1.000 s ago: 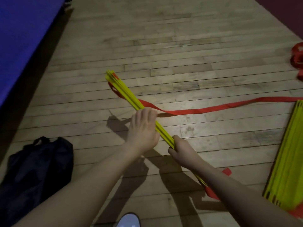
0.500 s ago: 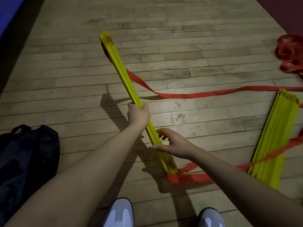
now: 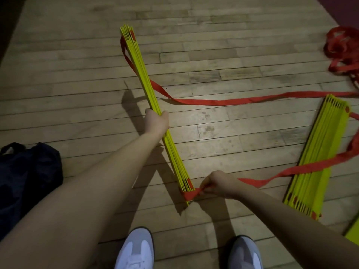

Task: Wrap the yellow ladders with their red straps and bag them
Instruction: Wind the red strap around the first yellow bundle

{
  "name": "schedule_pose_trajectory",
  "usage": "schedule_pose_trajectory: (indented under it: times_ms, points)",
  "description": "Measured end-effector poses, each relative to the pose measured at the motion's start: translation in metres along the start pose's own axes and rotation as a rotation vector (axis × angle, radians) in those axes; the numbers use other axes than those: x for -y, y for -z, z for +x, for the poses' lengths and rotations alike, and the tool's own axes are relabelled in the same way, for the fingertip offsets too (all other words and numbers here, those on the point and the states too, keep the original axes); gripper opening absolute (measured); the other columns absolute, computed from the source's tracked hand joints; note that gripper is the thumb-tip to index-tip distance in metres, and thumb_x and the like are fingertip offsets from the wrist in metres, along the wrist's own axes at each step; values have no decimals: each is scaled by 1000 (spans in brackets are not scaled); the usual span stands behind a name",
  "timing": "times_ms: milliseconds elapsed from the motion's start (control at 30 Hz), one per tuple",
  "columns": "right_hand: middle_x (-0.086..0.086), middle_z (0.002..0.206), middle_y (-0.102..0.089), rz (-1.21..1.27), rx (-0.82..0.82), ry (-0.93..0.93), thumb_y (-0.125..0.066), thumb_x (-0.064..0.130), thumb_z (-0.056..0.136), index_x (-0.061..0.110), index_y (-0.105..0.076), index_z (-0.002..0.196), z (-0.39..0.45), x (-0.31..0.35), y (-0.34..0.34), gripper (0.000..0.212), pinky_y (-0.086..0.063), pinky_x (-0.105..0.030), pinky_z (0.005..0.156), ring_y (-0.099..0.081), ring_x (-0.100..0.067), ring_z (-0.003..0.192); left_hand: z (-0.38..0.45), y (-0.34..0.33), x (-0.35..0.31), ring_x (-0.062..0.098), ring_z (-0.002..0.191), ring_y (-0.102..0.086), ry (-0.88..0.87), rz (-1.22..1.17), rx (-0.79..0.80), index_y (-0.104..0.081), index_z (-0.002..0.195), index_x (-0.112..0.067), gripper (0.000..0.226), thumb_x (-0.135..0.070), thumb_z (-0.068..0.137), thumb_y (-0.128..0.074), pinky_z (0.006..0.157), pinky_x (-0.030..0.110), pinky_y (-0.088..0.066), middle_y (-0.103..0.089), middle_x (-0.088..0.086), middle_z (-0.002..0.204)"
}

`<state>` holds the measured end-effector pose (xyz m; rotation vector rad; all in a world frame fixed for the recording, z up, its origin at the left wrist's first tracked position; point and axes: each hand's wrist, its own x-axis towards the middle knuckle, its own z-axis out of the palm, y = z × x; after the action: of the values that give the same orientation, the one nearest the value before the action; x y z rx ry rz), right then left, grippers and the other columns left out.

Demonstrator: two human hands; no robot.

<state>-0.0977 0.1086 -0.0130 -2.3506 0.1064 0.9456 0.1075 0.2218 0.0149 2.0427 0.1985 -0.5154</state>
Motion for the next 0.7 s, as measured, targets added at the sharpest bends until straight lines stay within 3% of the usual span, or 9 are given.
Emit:
schedule_pose_trajectory:
  times_ms: [67, 133, 233, 333, 433, 533, 633, 700]
  points:
    - [-7, 95, -72, -140, 74, 61, -55, 24, 96, 15, -70, 113, -4, 5, 2, 24, -43, -26, 72, -63, -17, 83, -1, 3, 0, 26, 61, -61, 7, -6, -3, -44, 115, 6, 32, -19, 94, -49, 70, 44, -58, -64, 26, 104]
    - [-9, 93, -68, -323, 124, 118, -48, 44, 97, 17, -67, 112, -8, 14, -7, 36, -41, -29, 70, -61, -22, 84, -4, 9, -1, 24, 60, -61, 11, -32, 1, -47, 116, 7, 34, -20, 95, -49, 69, 43, -58, -64, 23, 100]
    - [-11, 95, -63, -230, 133, 81, -37, 64, 93, 22, -60, 110, -13, 19, -14, 51, -45, -34, 75, -59, -25, 86, -2, 14, -2, 26, 68, -62, 5, -81, -7, -46, 121, 5, 39, -21, 92, -51, 69, 38, -54, -61, 13, 83]
    - [-5, 95, -60, -158, 74, 101, -36, 52, 99, 25, -59, 115, -14, 19, -8, 39, -42, -34, 76, -56, -21, 85, -4, 21, 3, 26, 90, -59, 6, -97, -9, -43, 123, -1, 46, -17, 85, -62, 67, 28, -44, -56, 9, 98]
    - [5, 87, -58, 30, -28, 115, -47, 25, 100, 22, -63, 112, -13, 22, -10, 20, -40, -28, 70, -53, -10, 78, -8, 27, 16, 21, 93, -57, -59, -104, -9, -37, 133, -5, 64, -9, 78, -70, 60, 20, -44, -53, 6, 105]
    - [-3, 79, -62, 424, -180, 102, -51, -2, 89, 15, -64, 97, -16, 28, -13, 23, -45, -23, 65, -57, -12, 69, -11, 31, 28, 25, 110, -56, -58, -202, -48, -28, 145, -13, 81, -15, 76, -71, 94, 32, -49, -53, 8, 126]
    - [-9, 75, -60, 541, -251, 148, -57, 2, 87, 11, -65, 88, -24, 34, -9, 12, -40, -24, 63, -52, -13, 67, -22, 30, 32, 24, 127, -45, -46, -200, -83, -18, 151, -13, 80, -13, 86, -64, 107, 30, -36, -42, 9, 143]
    - [-12, 75, -60, 580, -249, 194, -64, 15, 88, 8, -66, 86, -28, 40, -9, 8, -39, -22, 63, -51, -12, 68, -25, 28, 31, 24, 128, -44, -21, -214, -94, -17, 150, -9, 79, -13, 86, -64, 102, 26, -37, -42, 10, 143]
